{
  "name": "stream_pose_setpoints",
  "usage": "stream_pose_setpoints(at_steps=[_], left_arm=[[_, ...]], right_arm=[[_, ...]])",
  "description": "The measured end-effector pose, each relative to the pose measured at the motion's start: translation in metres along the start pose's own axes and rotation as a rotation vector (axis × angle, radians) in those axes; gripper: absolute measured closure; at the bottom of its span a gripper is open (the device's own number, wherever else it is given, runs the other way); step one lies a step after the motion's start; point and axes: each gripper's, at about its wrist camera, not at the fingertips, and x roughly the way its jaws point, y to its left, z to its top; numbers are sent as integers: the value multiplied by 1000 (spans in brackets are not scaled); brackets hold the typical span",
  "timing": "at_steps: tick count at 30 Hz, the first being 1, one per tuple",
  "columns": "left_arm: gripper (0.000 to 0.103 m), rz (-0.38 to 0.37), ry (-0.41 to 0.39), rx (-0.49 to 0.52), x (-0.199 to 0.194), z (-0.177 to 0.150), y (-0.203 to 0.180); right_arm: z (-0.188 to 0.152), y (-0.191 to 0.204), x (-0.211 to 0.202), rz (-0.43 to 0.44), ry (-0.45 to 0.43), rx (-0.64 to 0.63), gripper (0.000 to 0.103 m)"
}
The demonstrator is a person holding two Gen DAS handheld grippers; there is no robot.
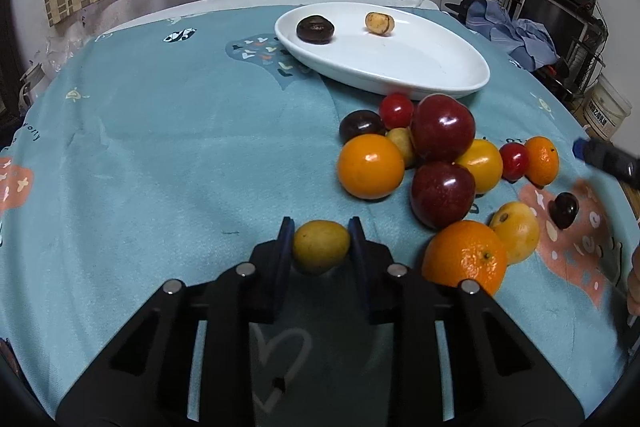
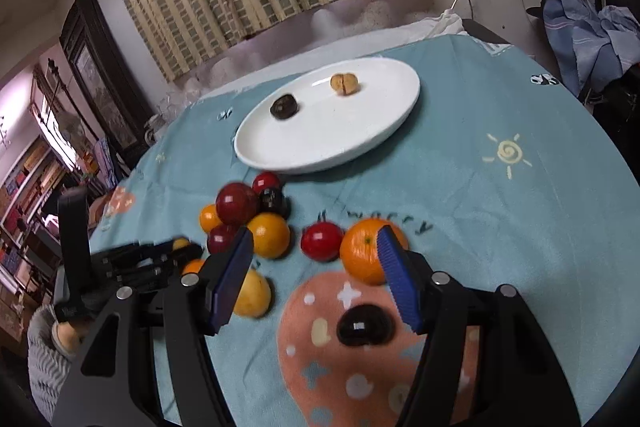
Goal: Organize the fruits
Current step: 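Grasp the dark plum with the right tool while the left tool holds the yellow fruit, then lower both held fruits onto the white plate and open both tools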
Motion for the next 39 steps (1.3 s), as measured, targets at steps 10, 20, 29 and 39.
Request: stream_pose_setpoints(at_steps=[10, 20, 29, 39], left_arm=[[75, 8, 6, 5, 2, 1, -2], [75, 8, 5, 4, 2, 1, -2], [75, -64, -78, -47, -16, 15, -3], [75, -37, -157, -6, 8, 111, -31]], right_arm=[[-25, 4, 21, -156, 106, -106, 50], [-27, -7, 24, -150, 120, -79, 71], [-2, 0, 4, -21, 15, -51, 71], [99, 6, 64, 3, -14, 14, 71]])
